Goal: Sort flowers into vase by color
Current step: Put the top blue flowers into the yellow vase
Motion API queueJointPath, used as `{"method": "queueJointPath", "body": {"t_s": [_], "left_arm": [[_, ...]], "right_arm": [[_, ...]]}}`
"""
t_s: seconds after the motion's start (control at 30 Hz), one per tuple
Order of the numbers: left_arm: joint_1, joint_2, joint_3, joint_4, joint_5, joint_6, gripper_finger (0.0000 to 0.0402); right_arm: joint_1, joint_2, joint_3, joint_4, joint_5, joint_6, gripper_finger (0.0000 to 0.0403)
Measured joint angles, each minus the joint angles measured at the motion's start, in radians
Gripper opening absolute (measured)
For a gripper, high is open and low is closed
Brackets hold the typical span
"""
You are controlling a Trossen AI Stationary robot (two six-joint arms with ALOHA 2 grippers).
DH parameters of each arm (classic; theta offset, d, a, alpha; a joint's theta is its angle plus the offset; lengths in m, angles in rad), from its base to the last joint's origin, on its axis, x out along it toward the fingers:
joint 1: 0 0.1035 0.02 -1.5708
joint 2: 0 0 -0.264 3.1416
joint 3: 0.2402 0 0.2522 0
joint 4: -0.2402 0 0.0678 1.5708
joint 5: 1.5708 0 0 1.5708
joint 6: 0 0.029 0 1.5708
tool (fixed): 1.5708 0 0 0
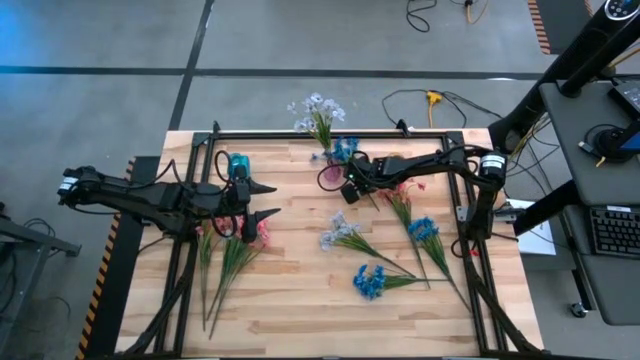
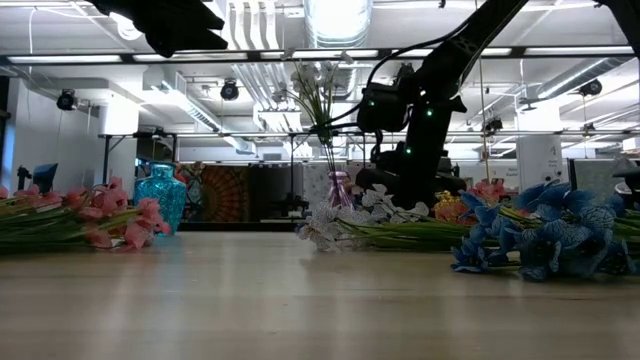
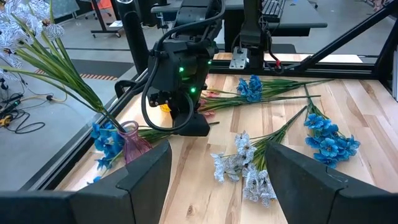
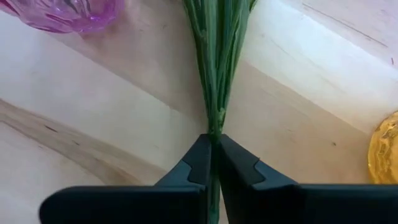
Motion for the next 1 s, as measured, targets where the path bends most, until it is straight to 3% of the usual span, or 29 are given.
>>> {"method": "queueJointPath", "body": {"t_s": [0.5,0.8,1.0], "left_arm": [[0.0,0.0,0.0,-0.005,0.0,0.0,0.0239],[0.0,0.0,0.0,-0.006,0.0,-0.003,0.0239],[0.0,0.0,0.0,-0.005,0.001,-0.004,0.0239]], "right_arm": [[0.004,-0.159,0.024,-0.049,0.02,0.01,0.0013],[-0.007,-0.372,0.024,-0.085,0.12,-0.073,0.0013],[-0.075,-0.526,-0.003,-0.047,0.221,-0.163,0.0013]]}}
